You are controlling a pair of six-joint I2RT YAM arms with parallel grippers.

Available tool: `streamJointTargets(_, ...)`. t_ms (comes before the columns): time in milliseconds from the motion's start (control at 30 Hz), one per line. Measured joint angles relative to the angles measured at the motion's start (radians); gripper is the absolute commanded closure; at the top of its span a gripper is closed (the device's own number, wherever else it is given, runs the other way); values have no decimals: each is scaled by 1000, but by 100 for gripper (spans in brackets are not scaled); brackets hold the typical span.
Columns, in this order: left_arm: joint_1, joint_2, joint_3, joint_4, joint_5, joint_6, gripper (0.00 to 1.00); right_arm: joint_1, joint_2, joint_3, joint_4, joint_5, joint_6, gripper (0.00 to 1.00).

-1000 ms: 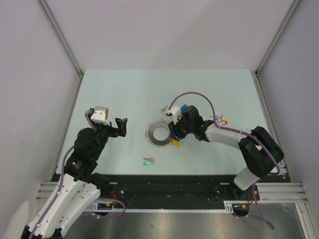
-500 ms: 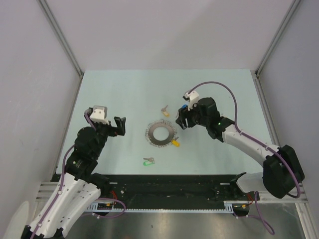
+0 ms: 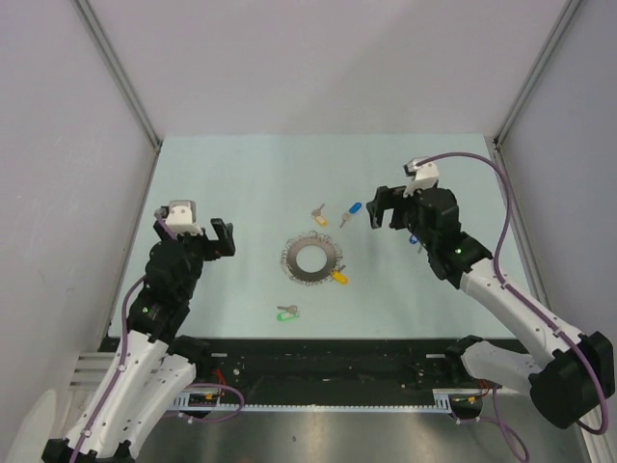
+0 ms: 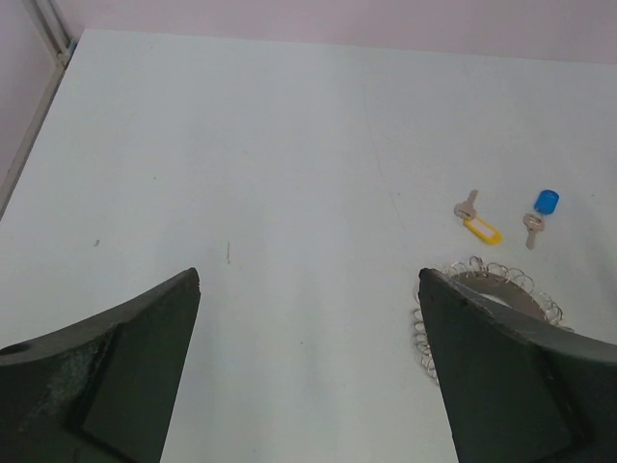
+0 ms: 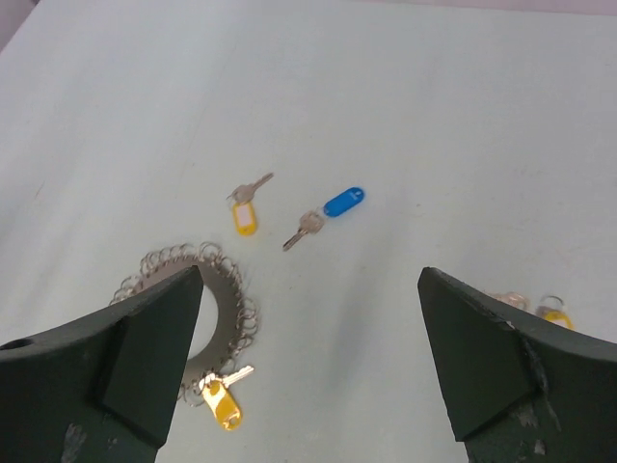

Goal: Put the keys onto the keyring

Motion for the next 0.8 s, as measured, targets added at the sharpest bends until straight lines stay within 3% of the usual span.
streamJointTargets(300,51,-6,0,-18,-51,-24,0,-145,-62,-27,4,15,110,0)
streamJointTargets(800,55,-95,-3,-3,-101,-24,0,-158,-161,-63,6,40,92,0)
